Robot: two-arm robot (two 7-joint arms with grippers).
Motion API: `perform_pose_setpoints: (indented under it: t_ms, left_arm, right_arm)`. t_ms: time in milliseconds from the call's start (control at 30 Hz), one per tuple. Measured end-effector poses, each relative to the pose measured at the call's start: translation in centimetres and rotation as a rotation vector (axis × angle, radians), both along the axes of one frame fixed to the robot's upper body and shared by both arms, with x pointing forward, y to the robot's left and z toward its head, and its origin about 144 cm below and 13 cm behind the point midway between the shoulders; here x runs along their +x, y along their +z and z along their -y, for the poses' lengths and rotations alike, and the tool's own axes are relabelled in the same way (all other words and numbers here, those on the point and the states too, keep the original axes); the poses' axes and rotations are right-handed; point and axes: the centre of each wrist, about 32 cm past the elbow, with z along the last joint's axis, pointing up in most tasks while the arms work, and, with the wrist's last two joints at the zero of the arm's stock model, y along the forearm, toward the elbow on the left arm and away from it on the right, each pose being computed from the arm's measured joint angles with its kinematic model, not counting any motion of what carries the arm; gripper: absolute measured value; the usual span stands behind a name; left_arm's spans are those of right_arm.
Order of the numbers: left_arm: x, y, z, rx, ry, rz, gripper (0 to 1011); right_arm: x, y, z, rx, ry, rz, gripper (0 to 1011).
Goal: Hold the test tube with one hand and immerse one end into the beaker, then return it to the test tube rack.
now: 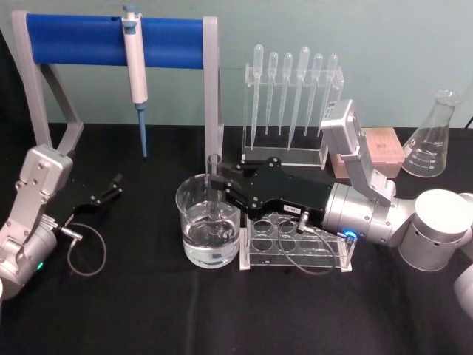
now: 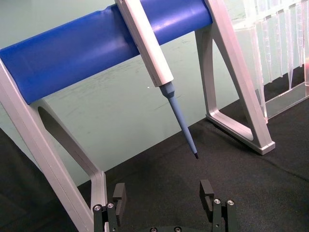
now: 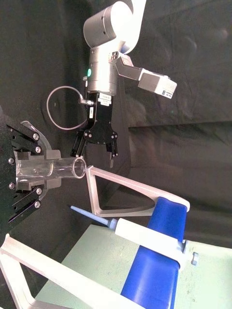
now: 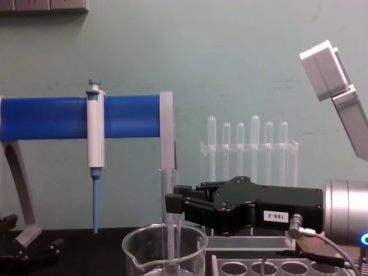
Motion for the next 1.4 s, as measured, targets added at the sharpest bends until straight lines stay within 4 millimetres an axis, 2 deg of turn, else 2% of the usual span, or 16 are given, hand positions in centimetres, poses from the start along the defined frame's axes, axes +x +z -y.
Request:
perform_pose_setpoints:
  t_ms: [1400]
  left_arm:
    - [0.0, 0.0, 0.0, 0.0, 0.0, 0.0, 1000]
  right_arm:
    - [0.0, 0.0, 0.0, 0.0, 0.0, 0.0, 226]
